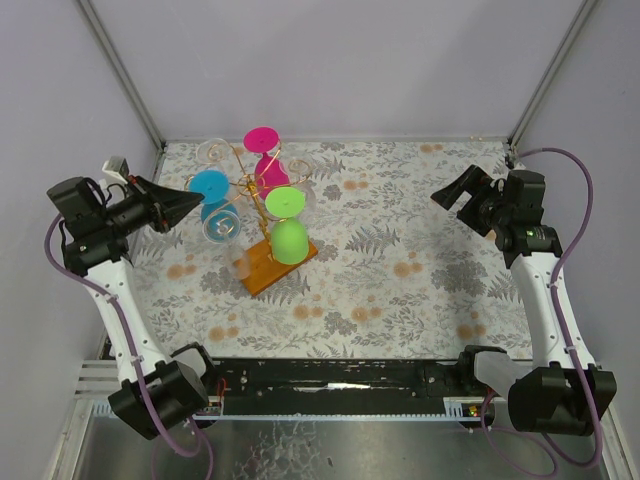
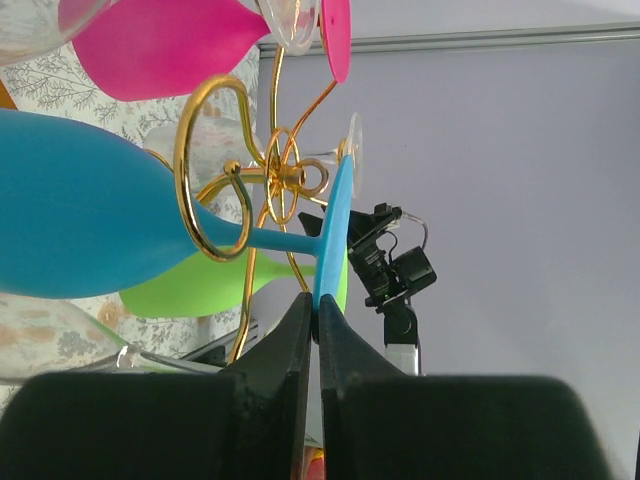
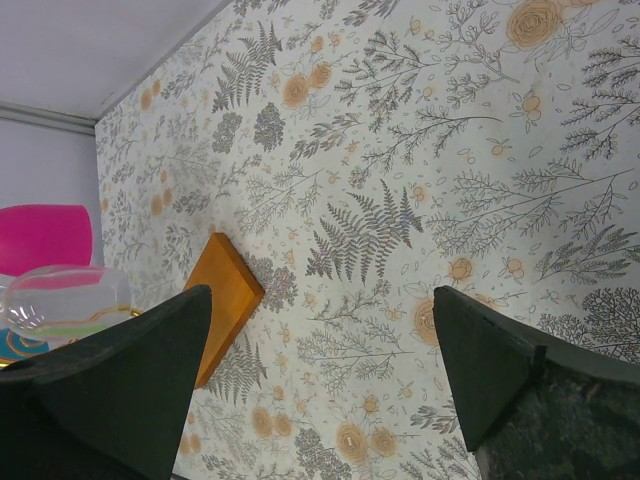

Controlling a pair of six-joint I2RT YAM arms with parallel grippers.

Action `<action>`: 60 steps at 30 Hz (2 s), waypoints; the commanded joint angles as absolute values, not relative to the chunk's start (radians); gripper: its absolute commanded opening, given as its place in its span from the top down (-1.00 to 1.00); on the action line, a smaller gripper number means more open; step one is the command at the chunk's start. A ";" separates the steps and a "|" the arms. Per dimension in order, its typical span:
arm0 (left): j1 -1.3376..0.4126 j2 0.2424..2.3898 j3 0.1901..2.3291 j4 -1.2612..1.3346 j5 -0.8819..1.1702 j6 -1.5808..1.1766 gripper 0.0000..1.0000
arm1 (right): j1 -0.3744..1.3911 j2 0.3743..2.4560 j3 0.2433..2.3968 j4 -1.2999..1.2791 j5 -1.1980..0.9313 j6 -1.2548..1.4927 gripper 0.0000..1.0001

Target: Take the wine glass off the wine glass rack

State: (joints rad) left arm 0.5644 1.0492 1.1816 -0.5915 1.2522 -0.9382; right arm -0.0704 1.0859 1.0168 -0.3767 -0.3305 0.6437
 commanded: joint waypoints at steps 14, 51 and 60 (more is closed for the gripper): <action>0.649 1.001 1.299 -0.888 1.231 -0.751 1.00 | -0.074 1.117 1.087 -0.396 -0.327 0.601 -0.98; 0.672 1.215 1.908 -1.006 0.948 -0.105 1.00 | -0.074 1.264 1.257 -0.392 -0.336 0.595 -0.98; 0.295 1.268 2.037 -0.903 0.687 0.132 1.00 | -0.074 1.327 1.370 -0.441 -0.396 0.557 -0.97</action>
